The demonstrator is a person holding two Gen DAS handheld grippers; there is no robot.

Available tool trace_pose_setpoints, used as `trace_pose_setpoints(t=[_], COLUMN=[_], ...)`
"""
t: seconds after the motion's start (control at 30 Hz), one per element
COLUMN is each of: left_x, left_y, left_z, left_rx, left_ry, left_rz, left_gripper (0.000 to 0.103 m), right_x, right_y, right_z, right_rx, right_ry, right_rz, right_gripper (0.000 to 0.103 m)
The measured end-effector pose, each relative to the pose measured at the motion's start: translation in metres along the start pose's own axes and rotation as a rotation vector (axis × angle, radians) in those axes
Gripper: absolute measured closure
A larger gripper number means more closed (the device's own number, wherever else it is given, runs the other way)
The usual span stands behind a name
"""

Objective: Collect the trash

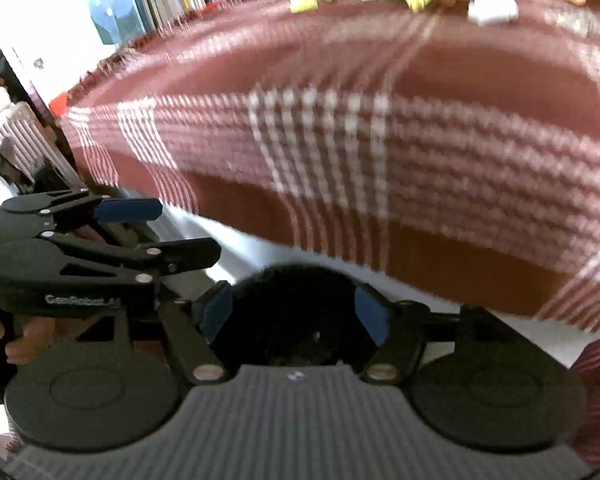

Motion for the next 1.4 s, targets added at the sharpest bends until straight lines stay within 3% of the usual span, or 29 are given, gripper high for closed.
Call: trace_pose_setpoints(t=[0.2, 0.3, 0.57, 0.9, 1.03, 1.2, 1.3, 1.4], left_x=[-0.031, -0.035, -0.006, 0.095, 0.141, 0.184, 0.201, 0.215], left_y=[0.046, 0.07, 0.15, 0.232, 0.245, 0.246, 0.247, 0.251], left_z=[-0.009, -0.012, -0.034, -0.075, -0.085, -0.083, -0.077, -0.076], left_rx=[-0.027, -0.028, -0.064, -0.168, -0.213, -0.264, -0.272, -0.278], left_ry=[-0.025, -0.04, 0.036, 0.17, 0.195, 0.172, 0.162, 0.195], left_rz=[0.126, 0.174, 0.294, 0.263, 0.201, 0.106, 0.095, 0.096], left_gripper=[0.017, 0.016, 0.016, 0.016, 0.028, 0.039, 0.041, 0.055], right_x=[-0.041, -0.06, -0.077, -0.06, -0.048, -0.035, -0.027, -0.019], right_y=[0.041, 0.065, 0.114, 0.152, 0.156, 0.161, 0.166, 0.17], right_z=[-0.004, 0.002, 0.04, 0.093, 0.108, 0.123, 0.129, 0.134], right_rx=[-0.065, -0.082, -0.081, -0.039, -0.023, -0.009, -0.004, -0.003], right_ry=[-0.021, -0.073, -0.252, -0.353, -0.371, -0.376, -0.371, -0.367], right_rz=[0.143, 0.229, 0.355, 0.369, 0.347, 0.325, 0.31, 0.289], right_gripper=[0.024, 0.024, 0.024, 0.029, 0.035, 0.038, 0.038, 0.041])
Point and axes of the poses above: each gripper's, at about its wrist camera, not at the fingertips, and x roughly the way its jaws point, z to its right, y to its top, the point moved 7 cm from there along x, roughly the way its jaws point, and after that the axes turned 9 degrees about y, right-handed, at the moved point
